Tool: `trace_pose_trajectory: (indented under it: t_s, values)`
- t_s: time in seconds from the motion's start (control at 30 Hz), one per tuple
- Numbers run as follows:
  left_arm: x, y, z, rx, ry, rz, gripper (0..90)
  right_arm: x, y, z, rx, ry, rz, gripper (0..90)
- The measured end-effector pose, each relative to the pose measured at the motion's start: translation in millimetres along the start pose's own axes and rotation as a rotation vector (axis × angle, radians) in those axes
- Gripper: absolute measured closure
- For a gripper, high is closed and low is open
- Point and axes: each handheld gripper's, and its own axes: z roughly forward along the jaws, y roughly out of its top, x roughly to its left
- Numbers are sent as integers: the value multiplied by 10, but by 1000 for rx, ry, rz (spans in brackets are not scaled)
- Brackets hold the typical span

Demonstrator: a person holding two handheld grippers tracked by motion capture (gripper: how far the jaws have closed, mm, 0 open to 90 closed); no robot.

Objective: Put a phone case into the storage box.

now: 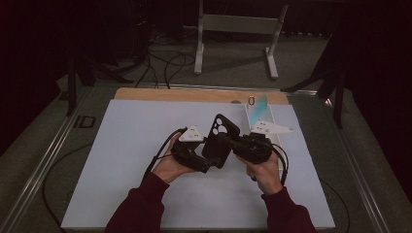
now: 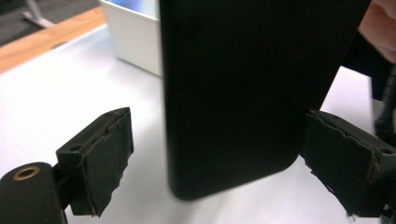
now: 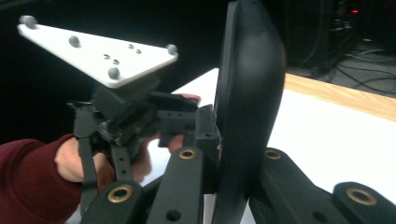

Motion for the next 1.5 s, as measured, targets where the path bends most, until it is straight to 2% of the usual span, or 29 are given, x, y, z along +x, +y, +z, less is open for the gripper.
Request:
trace_pose_trajectory:
  t_s: [0.03,0.13,0.17,0.27,0.33,0.4,0.43,0.53,0.6,0.77,0.87,0.97,1.03,1.17,1.2,1.23,1.27,1.33,1.4,1.47,1.5]
  values:
    - [0,0,0,0,0,0,108,1,0,3,-1,16,-4,862]
    - [1,-3,-9,-6,-46,-3,117,13,-1,5,-10,48,-16,862]
    - [1,-3,-9,-6,-46,-3,131,17,-1,4,-11,50,-20,862]
    - [-17,4,-20,-18,-85,1,194,22,-1,5,-20,75,-19,862]
    - [-18,3,-15,-16,-95,-1,221,21,0,5,-23,80,-19,862]
    - [2,-12,-5,-4,-107,0,242,38,-4,11,-13,73,-40,863]
    - [0,-18,-1,-3,-104,4,250,50,-15,19,-5,69,-52,862]
    - [-8,-14,-8,-13,-98,12,243,40,-21,11,-13,76,-45,862]
    - [4,-10,-16,-23,-107,-2,224,27,-19,-12,-34,92,-42,862]
    - [-3,-7,-31,-30,-89,-1,186,18,-8,-47,-46,97,-43,861]
    - [-3,-5,-57,-39,-83,4,256,0,-15,-52,-47,84,-45,861]
    - [10,-9,-75,-40,-108,0,310,-28,-33,-61,-53,94,-28,861]
    - [22,-12,-72,-39,-119,-2,323,-39,-42,-71,-57,101,-20,862]
    - [21,-20,-64,-39,-139,-4,328,-33,-52,-76,-55,108,-35,862]
    - [21,-20,-64,-39,-139,-4,355,-35,-52,-81,-55,111,-34,862]
    - [23,-36,-70,-35,-177,6,426,-44,-49,-91,-61,116,-33,862]
    - [25,-47,-76,-38,-196,11,471,-55,-44,-106,-61,122,-35,861]
    - [30,-71,-92,-49,-215,18,555,-65,-39,-134,-55,140,-54,860]
    - [36,-92,-100,-62,-222,23,627,-74,-38,-157,-49,152,-74,841]
    - [39,-105,-95,-65,-211,37,711,-89,-35,-172,-40,145,-88,764]
    - [39,-105,-95,-65,-211,37,747,-89,-35,-172,-40,145,-88,764]
